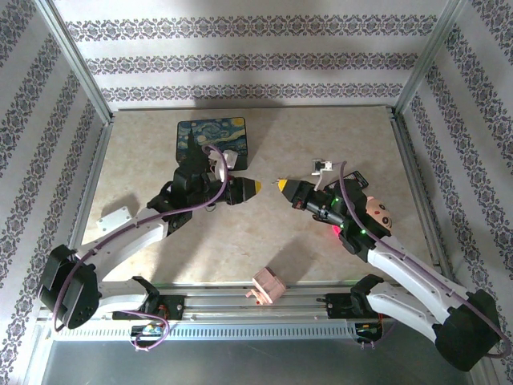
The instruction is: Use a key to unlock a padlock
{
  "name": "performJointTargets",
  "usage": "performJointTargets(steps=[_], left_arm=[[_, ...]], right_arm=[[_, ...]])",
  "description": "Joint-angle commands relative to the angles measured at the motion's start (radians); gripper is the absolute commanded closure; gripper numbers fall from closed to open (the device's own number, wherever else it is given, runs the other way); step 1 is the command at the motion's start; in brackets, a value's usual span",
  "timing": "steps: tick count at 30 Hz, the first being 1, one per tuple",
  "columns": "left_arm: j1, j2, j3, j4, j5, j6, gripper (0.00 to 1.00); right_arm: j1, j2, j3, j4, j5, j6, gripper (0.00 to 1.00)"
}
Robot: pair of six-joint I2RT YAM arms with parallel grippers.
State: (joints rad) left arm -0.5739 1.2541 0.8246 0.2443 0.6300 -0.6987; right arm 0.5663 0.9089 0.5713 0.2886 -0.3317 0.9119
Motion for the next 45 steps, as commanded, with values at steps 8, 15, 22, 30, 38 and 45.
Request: performJointTargets(steps=[8,15,22,30,38,45], left_arm=[[-0.022,0.044,0.007,0.198,0.071,-0.08,0.61],[-0.031,0.062,0.018,0.199,0.093,-0.076,0.6],[-0.038,0.075,0.028,0.206,0.102,-0.076,0.6],[-0.04,0.085,0.03,0.277,0.123,-0.103,0.61],[-0.04,0.103,0.032,0.315,0.124,-0.123,0.65],[-0.04,0.135,0.04,0.372,0.138,-0.16,0.69]], right_arm=[[-0.011,-0.007,-0.031,0.113,-0.035,0.094,1.0],[-0.011,-0.006,-0.04,0.144,-0.036,0.106,1.0],[-0.011,0.001,-0.044,0.169,-0.038,0.115,1.0],[-0.011,0.012,-0.045,0.182,-0.043,0.117,1.0],[-0.011,0.015,-0.047,0.193,-0.046,0.124,1.0],[-0.011,0.018,-0.047,0.201,-0.05,0.129,1.0]])
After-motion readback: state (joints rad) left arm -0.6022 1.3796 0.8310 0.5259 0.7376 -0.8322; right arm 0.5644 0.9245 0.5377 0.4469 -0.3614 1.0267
